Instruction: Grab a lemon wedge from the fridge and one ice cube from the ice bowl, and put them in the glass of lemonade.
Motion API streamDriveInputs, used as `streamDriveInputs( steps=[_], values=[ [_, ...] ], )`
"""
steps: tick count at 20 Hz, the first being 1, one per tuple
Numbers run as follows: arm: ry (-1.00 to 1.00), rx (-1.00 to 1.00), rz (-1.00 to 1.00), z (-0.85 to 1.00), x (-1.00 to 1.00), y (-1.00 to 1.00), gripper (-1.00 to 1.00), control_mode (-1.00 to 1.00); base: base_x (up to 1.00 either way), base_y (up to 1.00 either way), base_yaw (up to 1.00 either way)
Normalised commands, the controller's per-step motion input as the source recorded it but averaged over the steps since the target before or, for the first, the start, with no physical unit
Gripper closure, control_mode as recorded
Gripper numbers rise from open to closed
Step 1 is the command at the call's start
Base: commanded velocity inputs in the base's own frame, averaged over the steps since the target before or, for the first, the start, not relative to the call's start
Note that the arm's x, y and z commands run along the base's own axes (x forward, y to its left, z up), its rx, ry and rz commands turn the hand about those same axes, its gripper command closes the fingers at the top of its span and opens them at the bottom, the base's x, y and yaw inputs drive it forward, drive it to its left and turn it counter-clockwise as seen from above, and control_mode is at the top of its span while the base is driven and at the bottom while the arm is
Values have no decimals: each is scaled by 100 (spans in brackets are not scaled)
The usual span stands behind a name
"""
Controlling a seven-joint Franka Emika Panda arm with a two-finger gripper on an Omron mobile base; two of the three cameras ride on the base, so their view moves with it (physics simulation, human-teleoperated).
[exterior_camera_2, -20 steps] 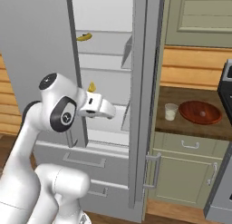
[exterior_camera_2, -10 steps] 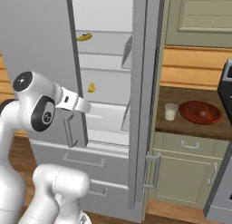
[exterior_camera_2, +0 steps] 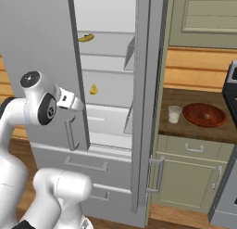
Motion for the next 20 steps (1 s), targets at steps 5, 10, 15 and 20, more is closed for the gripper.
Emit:
streamDriveInputs(
  steps=[5, 10, 15, 20],
  values=[
    [19, 1, 4, -27, 29, 34, -100, -100, 0, 0, 0],
    [-1, 3, 4, -98, 11, 17, -100, -100, 0, 0, 0],
    [-3, 5, 4, -96, 23, 17, -100, -100, 0, 0, 0],
    [0, 0, 9, -49, 18, 31, -100, -100, 0, 0, 0]
  ],
)
